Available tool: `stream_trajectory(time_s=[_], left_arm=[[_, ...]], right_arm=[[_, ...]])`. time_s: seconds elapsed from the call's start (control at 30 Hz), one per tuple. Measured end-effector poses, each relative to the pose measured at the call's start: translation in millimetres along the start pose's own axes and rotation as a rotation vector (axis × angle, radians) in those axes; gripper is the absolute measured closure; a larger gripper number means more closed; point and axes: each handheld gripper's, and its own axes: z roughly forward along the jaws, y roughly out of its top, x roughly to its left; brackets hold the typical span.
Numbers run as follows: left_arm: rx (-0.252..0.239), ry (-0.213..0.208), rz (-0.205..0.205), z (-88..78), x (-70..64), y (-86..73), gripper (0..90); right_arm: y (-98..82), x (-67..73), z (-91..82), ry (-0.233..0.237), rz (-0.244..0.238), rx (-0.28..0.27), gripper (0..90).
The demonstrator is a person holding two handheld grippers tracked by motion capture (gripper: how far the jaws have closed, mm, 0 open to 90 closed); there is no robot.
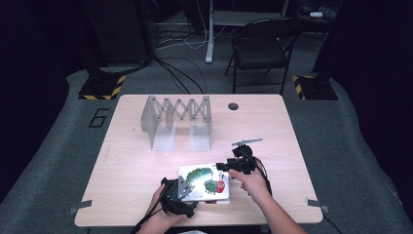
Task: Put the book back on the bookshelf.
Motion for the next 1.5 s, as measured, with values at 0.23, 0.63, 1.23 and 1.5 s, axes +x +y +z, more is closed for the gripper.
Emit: stream_trajectory(time_s=[0.23,0.63,1.23,1.5], left_arm=[[-0.037,-0.018,0.070,-2.3,-3.0,-0.6,8.3],[-0.064,-0.023,0.068,-1.8,-2.2,-3.6,8.7],[-0.093,-0.032,0.060,-0.8,-1.7,-6.4,8.7],[-0.100,-0.031,0.059,-0.7,-1.7,-7.2,8.6]], right_arm=[[-1.5,-1.8,3.8,-0.012,-0.009,0.013,40.9],[-3.3,-10.5,9.9,0.014,0.002,0.037,40.3],[30.6,-17.8,12.8,-0.007,-0.022,0.101,33.8],[14.8,-23.0,34.0,0.024,-0.013,0.149,32.4]])
